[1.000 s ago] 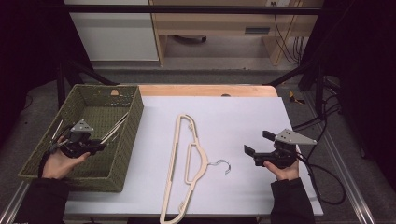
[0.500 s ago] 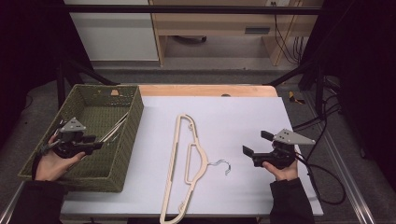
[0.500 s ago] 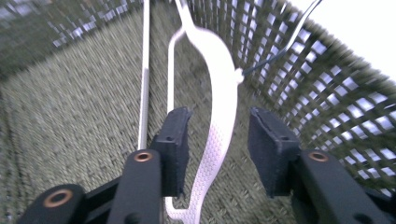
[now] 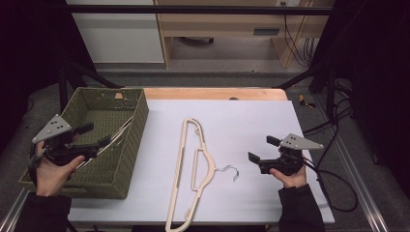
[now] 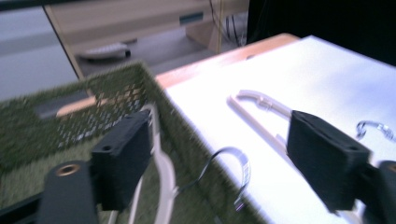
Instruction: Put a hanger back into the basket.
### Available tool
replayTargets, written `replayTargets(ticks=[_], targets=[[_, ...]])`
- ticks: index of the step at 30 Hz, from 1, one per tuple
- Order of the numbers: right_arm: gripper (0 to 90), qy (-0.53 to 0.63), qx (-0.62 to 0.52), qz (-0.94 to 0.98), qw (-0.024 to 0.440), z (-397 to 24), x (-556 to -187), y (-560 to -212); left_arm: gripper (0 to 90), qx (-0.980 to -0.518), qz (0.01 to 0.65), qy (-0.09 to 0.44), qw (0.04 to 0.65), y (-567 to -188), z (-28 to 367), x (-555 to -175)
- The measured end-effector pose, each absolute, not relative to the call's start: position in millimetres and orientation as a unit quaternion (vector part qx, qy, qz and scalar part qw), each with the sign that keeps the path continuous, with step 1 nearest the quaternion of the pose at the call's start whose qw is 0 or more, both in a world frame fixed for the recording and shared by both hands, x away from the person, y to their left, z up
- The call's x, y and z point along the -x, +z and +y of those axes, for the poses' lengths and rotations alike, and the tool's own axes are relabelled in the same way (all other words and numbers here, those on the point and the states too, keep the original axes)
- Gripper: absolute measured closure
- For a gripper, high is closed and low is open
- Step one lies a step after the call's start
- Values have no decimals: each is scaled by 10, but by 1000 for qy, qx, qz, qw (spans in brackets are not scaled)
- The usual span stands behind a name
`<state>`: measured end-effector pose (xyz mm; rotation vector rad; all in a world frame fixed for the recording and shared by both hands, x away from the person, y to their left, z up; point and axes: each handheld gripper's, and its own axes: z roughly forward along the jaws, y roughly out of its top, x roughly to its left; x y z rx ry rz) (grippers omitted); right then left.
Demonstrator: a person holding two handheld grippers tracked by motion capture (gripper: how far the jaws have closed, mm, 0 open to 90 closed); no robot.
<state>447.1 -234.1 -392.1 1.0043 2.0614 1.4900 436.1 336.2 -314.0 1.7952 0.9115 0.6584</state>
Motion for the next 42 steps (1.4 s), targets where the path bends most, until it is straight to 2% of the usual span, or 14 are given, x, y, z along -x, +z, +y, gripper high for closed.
replayTargets(ticks=[1,4,8,17,22,27,39,41,42], targets=[[67,534,-360,738,202,-2341,-4471,-3921,192,-736,370,272,497,-3121,3322,-4342],[68,532,-356,742,200,-2304,-4479,-3930,108,-721,361,281,521,-3078,3119,-4263],[69,529,-350,747,199,-2266,-4485,-3947,69,-717,349,275,537,-3083,2909,-4207],[76,518,-334,766,182,-2171,-4509,-4018,51,-716,337,261,553,-3290,2484,-4131],[84,513,-328,774,175,-2111,-4522,-4066,56,-731,327,246,546,-3508,2195,-4097],[102,508,-321,781,169,-2045,-4547,-4120,56,-745,320,234,537,-3630,2073,-4095],[227,473,-307,814,138,-1809,-4638,-4345,56,-757,325,210,526,-3932,2071,-4136],[257,465,-302,821,137,-1758,-4651,-4389,56,-761,325,209,522,-3963,2057,-4138],[306,452,-297,830,136,-1712,-4666,-4443,56,-763,324,206,519,-3993,2036,-4142]])
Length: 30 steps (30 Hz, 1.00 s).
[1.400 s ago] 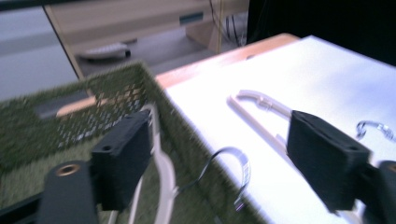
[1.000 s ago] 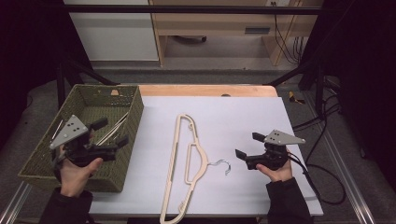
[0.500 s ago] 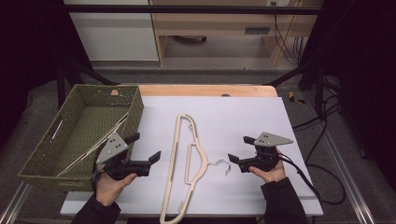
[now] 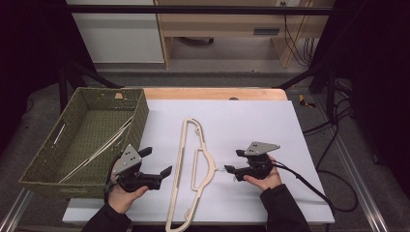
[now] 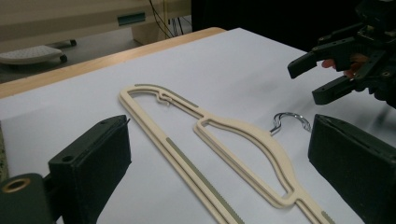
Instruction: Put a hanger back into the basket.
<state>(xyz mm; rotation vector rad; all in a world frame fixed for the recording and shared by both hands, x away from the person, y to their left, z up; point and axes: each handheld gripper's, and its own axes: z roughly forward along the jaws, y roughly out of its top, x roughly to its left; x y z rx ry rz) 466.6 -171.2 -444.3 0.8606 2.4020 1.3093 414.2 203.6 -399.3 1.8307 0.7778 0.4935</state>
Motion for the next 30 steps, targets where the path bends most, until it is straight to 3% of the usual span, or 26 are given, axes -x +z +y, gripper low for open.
replayTargets(ticks=[16,26,30], targets=[[689,402,-256,875,87,-1429,-4819,-4777,58,-780,323,193,500,-4148,2000,-4199],[841,390,-245,885,63,-1429,-4821,-4799,64,-783,323,192,496,-4156,1987,-4197],[846,390,-236,888,53,-1432,-4814,-4798,66,-785,322,189,495,-4163,1979,-4200]])
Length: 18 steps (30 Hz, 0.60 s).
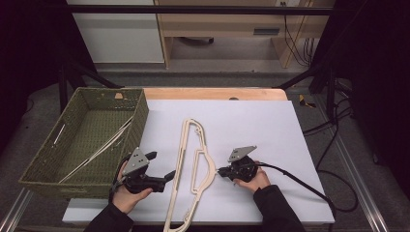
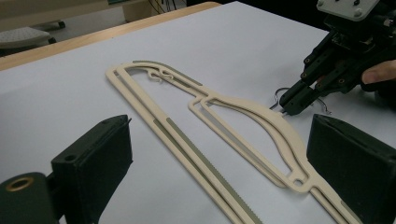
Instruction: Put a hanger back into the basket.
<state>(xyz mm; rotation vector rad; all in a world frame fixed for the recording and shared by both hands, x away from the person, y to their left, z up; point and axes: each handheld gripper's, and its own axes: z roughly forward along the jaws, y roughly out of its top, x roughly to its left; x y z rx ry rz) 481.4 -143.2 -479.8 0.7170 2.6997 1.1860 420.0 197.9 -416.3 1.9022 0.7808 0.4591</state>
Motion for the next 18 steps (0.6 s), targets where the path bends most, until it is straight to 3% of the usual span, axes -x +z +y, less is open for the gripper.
replayTargets(ticks=[9,18], targets=[[855,398,-220,889,58,-1424,-4813,-4826,71,-796,313,171,489,-4182,1852,-4197],[891,404,-184,894,54,-1424,-4767,-4725,104,-837,292,135,444,-4255,1431,-4234]])
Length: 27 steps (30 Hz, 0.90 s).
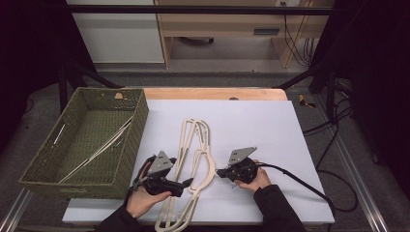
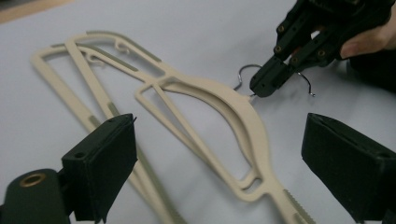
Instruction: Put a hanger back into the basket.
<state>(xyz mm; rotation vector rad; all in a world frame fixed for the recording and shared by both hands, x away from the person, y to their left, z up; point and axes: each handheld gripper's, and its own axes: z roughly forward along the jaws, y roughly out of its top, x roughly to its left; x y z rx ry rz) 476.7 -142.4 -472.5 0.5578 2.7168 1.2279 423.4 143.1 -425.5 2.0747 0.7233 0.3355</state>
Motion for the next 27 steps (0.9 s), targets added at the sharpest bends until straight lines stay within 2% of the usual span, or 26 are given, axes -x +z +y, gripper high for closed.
replayTargets(ticks=[5,12,22,27], targets=[[892,395,-184,899,45,-1394,-4741,-4674,141,-862,277,119,408,-4347,1177,-4295],[892,405,-186,894,38,-1431,-4695,-4533,260,-882,260,100,381,-4367,901,-4361],[893,403,-190,895,36,-1401,-4628,-4373,468,-900,267,78,335,-4480,684,-4398],[892,403,-194,893,42,-1395,-4604,-4326,581,-901,270,69,333,-4505,647,-4388]])
